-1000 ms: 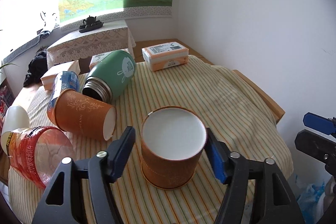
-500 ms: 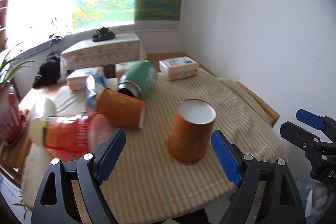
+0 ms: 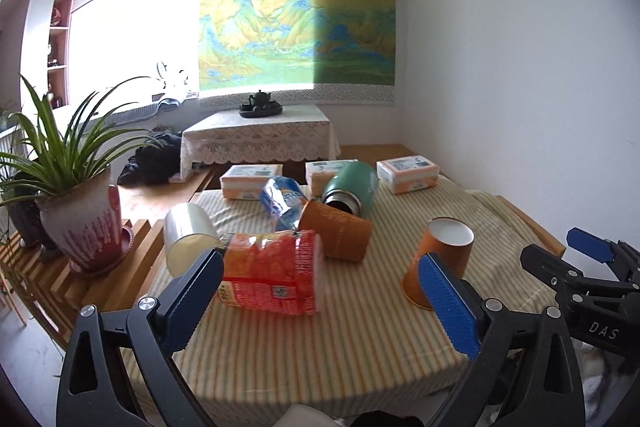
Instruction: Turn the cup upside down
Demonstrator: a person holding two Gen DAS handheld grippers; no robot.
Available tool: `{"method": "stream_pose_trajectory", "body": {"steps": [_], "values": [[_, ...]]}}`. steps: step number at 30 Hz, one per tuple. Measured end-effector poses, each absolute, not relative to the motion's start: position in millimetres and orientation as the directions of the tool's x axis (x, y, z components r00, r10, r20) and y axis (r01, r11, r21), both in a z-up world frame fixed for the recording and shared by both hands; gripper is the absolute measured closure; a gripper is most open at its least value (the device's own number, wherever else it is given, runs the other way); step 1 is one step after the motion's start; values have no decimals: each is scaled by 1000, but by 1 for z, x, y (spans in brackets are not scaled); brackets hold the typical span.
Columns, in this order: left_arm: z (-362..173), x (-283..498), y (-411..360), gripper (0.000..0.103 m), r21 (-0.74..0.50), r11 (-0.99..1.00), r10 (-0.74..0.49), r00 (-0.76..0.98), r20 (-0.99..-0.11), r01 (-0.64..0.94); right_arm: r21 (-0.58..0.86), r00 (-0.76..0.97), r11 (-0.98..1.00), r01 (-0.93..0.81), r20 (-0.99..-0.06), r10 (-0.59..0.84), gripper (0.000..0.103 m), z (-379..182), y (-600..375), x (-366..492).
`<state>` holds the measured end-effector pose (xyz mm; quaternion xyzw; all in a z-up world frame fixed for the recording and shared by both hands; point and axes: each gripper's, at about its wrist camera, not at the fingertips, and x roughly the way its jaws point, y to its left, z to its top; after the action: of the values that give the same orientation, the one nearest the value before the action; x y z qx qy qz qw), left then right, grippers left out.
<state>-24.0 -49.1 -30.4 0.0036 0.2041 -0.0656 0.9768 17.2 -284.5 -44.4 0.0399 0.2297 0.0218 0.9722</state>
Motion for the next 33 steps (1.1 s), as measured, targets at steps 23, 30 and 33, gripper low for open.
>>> {"method": "stream_pose_trajectory", "body": {"steps": [23,30,33], "values": [[-47,-19,-20,1,-61,996,-81,900,-427,61,34,904,999,29,-428,-12,15,-61,-263,18],[-45,-15,-17,1,-62,996,-82,902,-424,61,23,909,998,56,-415,-42,15,-56,-262,21],[-43,-16,-19,1,-65,996,-83,903,-421,61,30,911,997,65,-409,-47,15,-55,-264,22]]}}
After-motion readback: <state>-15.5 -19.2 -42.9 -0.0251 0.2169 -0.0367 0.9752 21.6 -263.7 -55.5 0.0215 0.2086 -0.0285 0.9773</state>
